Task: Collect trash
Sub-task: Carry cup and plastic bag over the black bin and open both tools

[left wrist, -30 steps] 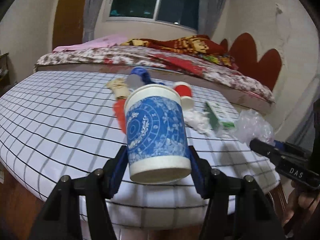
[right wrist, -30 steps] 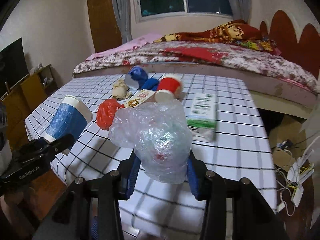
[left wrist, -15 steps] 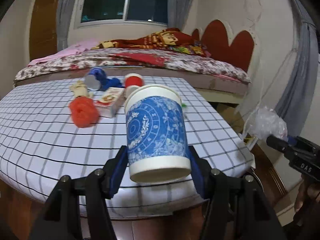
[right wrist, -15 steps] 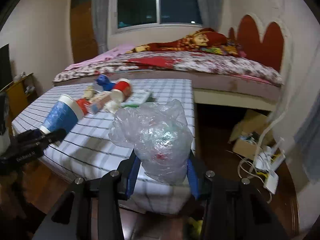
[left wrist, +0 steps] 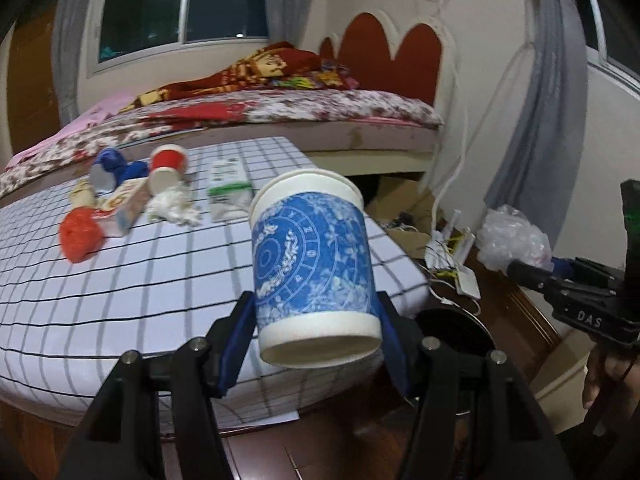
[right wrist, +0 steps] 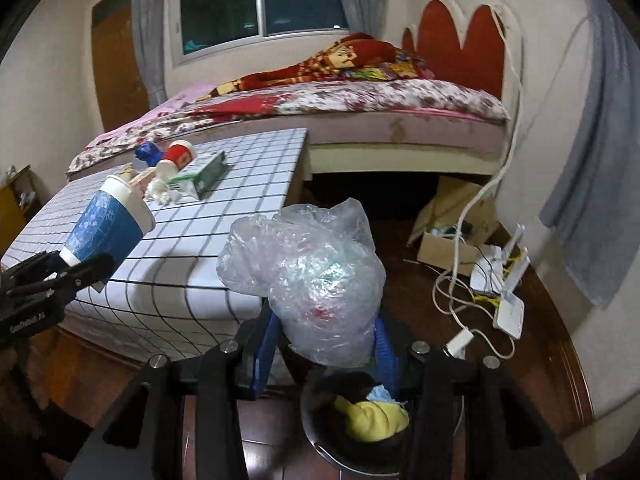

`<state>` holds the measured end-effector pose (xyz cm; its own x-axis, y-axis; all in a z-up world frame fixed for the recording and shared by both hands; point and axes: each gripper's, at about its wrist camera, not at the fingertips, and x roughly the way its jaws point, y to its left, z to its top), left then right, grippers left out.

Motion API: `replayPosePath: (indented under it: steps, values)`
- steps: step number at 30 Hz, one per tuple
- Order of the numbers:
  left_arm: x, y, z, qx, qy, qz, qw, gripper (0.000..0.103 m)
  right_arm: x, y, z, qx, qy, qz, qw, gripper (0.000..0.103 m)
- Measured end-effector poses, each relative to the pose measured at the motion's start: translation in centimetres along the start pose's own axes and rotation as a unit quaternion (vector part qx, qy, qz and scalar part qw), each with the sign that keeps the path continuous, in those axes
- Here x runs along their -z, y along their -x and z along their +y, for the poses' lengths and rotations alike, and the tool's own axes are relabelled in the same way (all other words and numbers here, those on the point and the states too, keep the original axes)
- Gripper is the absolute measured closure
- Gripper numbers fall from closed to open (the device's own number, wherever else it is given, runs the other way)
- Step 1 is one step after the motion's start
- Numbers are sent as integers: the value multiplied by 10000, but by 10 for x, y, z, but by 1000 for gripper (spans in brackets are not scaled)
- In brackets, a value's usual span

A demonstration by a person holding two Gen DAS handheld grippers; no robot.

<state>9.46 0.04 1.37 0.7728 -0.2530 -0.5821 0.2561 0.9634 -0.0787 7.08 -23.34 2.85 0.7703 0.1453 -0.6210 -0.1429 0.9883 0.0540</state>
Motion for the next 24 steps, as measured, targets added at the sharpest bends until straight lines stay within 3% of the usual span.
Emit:
replayPosePath:
  steps: [11,24]
  values:
    - [13,-17,-69,629,-542,293,9961,43,23,7,-44,380,-124,159,9991,58]
    - [39,-49,-122,1220,-725,876,9860,43,60,-15,-82,494,-368,773,9951,57]
